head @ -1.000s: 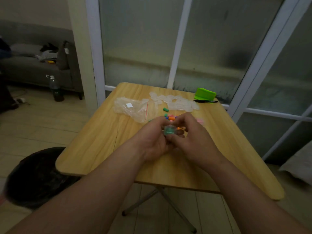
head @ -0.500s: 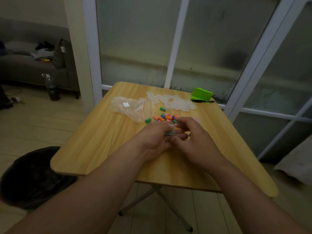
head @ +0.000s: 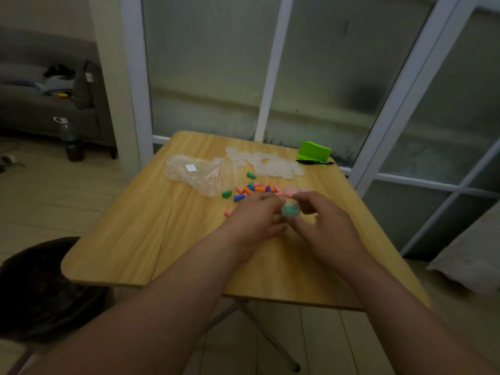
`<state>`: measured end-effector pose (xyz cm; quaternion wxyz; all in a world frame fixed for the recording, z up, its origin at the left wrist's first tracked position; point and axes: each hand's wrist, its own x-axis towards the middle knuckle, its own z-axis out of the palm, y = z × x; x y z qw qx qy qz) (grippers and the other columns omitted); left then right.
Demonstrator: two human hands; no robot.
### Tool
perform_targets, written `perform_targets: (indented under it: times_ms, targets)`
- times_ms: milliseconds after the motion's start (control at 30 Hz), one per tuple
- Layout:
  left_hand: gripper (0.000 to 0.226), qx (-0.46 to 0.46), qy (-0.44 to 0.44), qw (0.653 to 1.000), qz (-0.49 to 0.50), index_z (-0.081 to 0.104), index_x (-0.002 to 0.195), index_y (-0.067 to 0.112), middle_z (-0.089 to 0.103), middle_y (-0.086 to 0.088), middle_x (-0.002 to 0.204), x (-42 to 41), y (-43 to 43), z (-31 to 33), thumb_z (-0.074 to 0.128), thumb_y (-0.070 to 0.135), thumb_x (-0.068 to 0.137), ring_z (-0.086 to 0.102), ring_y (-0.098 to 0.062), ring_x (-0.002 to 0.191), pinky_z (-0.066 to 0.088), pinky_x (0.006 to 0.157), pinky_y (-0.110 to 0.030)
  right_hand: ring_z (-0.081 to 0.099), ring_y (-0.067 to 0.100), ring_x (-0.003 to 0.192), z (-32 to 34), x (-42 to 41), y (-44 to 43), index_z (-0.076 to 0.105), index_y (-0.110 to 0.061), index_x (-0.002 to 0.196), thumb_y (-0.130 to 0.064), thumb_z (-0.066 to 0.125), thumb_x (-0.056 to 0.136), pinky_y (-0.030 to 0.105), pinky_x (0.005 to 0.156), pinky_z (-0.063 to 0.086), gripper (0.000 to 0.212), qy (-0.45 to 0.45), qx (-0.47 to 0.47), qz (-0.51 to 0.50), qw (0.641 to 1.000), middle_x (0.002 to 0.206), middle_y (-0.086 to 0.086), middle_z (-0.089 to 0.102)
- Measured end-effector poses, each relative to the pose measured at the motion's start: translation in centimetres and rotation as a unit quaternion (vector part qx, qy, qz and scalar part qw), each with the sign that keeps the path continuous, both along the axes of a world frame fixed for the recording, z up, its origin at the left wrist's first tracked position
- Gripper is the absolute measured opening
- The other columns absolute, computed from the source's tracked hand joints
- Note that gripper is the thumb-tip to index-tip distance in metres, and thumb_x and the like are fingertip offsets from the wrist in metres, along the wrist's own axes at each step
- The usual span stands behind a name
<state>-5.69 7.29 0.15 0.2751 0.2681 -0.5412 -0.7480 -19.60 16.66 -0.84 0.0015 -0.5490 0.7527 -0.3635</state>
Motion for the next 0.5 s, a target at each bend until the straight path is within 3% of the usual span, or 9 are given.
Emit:
perform_targets:
  times_ms: [67,167,333,500]
  targets:
    - [0.012,0.019,0.022,0.998,0.058,0.063,0.106,0.006,0.068,-0.020,0.113,0.0,-0.7,0.3,0.051,0.009,0.106,0.070,-0.028,0.101,0.060,0.087,-0.040,0.061,0.004,0.109,-0.5,-2.1,0.0,0.063,-0.029,0.135,-0.036,0.076,0.096,0.023,0.086,0.048,0.042,-0.026,0.012,-0.050,0.998,0.120,-0.013,0.066]
    - [0.022,0.027,0.040,0.993,0.109,0.061,0.121,0.001,0.071,-0.025,0.120,-0.1,-1.9,0.4,0.053,0.016,0.106,0.074,-0.027,0.095,0.064,0.087,-0.042,0.062,0.010,0.108,-1.7,-5.8,-0.6,0.066,-0.024,0.135,-0.038,0.075,0.096,0.031,0.089,0.050,0.042,-0.052,0.035,-0.124,0.990,0.123,-0.007,0.068]
    - [0.016,0.040,0.065,0.987,0.139,0.063,0.116,0.007,0.074,-0.019,0.105,-0.5,-2.7,0.8,0.055,0.016,0.105,0.075,-0.021,0.080,0.060,0.068,-0.029,0.064,0.018,0.110,-2.3,-10.7,-3.1,0.065,-0.020,0.136,-0.037,0.077,0.095,0.040,0.097,0.054,0.046,-0.047,0.051,-0.164,0.984,0.125,0.000,0.069]
    - [0.021,0.049,0.071,0.984,0.156,0.063,0.120,0.002,0.071,-0.018,0.099,-0.8,-3.4,0.9,0.056,0.013,0.104,0.073,-0.021,0.077,0.064,0.075,-0.037,0.065,0.022,0.113,-2.3,-13.2,-5.5,0.066,-0.019,0.135,-0.038,0.077,0.095,0.045,0.102,0.055,0.046,-0.026,0.070,-0.169,0.983,0.128,0.004,0.070]
